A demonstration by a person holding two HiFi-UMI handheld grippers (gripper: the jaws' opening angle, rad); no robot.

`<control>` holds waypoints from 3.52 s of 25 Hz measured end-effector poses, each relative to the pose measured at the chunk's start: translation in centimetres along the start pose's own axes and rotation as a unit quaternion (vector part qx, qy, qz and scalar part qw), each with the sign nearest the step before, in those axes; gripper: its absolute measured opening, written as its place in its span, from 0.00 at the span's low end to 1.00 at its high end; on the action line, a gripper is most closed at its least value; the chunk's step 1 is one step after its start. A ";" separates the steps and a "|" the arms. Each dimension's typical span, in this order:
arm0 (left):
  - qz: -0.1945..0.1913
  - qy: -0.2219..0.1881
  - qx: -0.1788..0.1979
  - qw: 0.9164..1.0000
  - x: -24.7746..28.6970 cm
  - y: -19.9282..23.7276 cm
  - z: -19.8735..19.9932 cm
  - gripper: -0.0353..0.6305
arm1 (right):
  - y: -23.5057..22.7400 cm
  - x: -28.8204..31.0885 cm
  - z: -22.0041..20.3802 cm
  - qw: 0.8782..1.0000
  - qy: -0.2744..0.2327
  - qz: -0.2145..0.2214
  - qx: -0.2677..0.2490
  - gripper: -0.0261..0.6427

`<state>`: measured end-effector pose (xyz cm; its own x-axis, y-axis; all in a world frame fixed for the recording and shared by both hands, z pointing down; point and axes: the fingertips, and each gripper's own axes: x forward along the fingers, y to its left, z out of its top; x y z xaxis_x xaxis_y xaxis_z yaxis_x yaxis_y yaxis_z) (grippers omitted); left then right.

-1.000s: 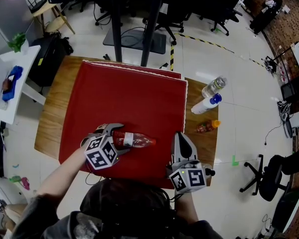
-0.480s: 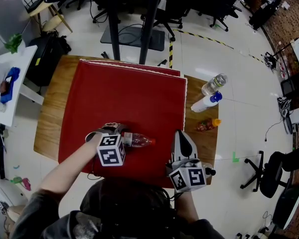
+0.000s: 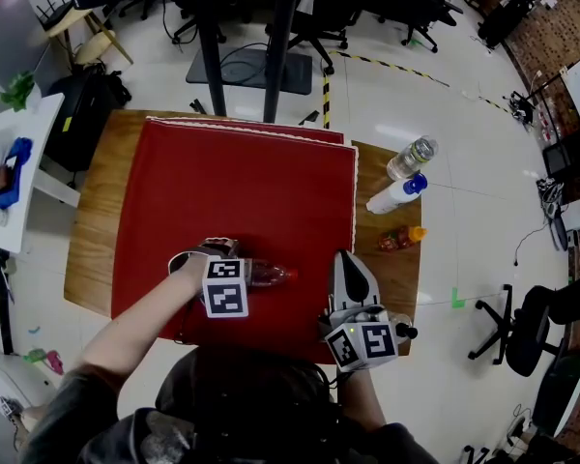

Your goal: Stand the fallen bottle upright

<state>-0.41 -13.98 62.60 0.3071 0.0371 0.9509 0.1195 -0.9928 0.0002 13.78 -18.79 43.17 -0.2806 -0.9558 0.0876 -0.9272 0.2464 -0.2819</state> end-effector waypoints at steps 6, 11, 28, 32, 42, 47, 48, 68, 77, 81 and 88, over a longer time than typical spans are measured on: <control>-0.009 0.024 0.017 1.000 1.2 -0.3 0.1 0.66 | -0.4 0.0 -0.1 1.000 0.001 -0.003 0.005 0.05; 0.005 0.043 0.031 0.999 2.0 0.0 0.7 0.64 | -0.8 0.0 -0.3 1.000 0.004 -0.005 0.007 0.05; 0.012 0.065 0.023 0.998 4.3 -0.6 1.1 0.60 | -1.9 -0.2 -0.6 1.000 0.007 -0.006 0.015 0.05; 0.007 0.068 0.016 0.998 4.5 -0.6 0.9 0.60 | -1.9 -0.1 -0.9 1.000 0.010 -0.005 0.016 0.05; -0.016 0.045 0.011 0.999 4.4 -0.6 1.1 0.60 | -2.0 0.1 -1.5 1.000 0.016 -0.001 0.021 0.05; -0.026 0.031 0.007 0.999 4.3 -0.6 1.2 0.60 | -2.0 0.1 -1.6 0.999 0.017 0.000 0.028 0.05; -0.027 0.031 0.008 0.999 4.3 -0.6 1.2 0.60 | -1.9 0.1 -1.6 0.999 0.018 0.001 0.028 0.05; -0.011 0.041 0.014 0.999 4.0 -0.9 1.2 0.58 | -1.3 -0.2 -1.5 1.000 0.020 0.012 0.021 0.05; 0.001 -0.019 -0.041 0.999 1.7 -0.7 2.4 0.58 | -1.1 -0.6 -1.3 1.000 0.021 0.014 0.019 0.05; 0.020 -0.076 -0.090 0.993 -0.3 0.2 3.3 0.58 | -0.6 -0.8 -1.3 1.000 0.020 0.016 0.017 0.05; 0.064 -0.137 -0.136 0.979 -3.0 1.4 3.7 0.58 | 0.1 -1.5 -1.4 0.999 0.021 0.020 0.016 0.05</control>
<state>2.33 -15.03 58.56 0.5502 -0.0970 0.8294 -0.1802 -0.9836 0.0045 13.77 -17.14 44.39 -0.3274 -0.9378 0.1158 -0.9072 0.2777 -0.3160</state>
